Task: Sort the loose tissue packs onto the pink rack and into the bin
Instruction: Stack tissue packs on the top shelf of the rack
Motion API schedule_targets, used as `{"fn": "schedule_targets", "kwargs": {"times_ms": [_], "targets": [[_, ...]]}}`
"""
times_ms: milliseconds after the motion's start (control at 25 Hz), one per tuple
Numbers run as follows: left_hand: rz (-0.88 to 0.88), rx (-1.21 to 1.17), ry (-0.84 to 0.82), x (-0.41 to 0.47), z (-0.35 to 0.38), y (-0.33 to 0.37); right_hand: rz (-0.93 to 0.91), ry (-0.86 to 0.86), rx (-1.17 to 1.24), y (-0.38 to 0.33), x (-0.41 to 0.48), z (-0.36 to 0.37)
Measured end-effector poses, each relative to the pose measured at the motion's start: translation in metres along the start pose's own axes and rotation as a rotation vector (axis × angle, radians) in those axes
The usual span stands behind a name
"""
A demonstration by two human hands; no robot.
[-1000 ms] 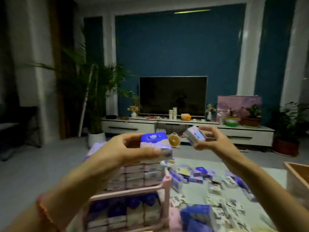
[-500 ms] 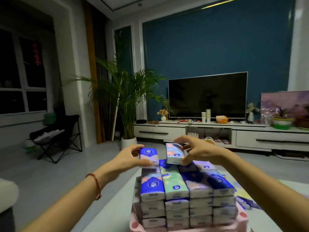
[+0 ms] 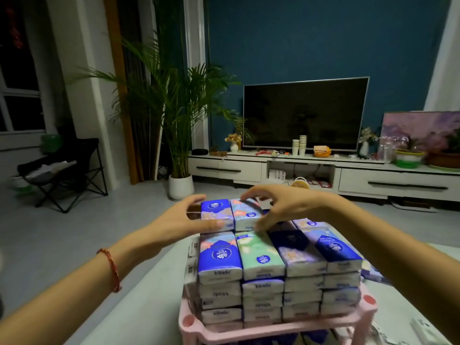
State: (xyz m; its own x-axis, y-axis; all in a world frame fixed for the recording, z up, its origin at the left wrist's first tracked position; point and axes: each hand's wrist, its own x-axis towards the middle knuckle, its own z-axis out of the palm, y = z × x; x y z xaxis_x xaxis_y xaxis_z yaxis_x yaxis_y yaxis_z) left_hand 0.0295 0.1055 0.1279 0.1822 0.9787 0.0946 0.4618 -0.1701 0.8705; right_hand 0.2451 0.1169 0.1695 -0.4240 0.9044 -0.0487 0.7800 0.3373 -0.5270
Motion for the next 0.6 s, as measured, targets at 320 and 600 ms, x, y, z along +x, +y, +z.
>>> {"fn": "schedule_targets", "kwargs": {"times_ms": [320, 600], "targets": [[0.736, 0.214, -0.025, -0.111, 0.113, 0.065, 0.084, 0.631, 0.58, 0.084, -0.126, -0.042], [0.5, 0.137, -0.4, -0.075, 0.319, 0.046, 0.87, 0.66, 0.377, 0.273, -0.186, 0.015]]}}
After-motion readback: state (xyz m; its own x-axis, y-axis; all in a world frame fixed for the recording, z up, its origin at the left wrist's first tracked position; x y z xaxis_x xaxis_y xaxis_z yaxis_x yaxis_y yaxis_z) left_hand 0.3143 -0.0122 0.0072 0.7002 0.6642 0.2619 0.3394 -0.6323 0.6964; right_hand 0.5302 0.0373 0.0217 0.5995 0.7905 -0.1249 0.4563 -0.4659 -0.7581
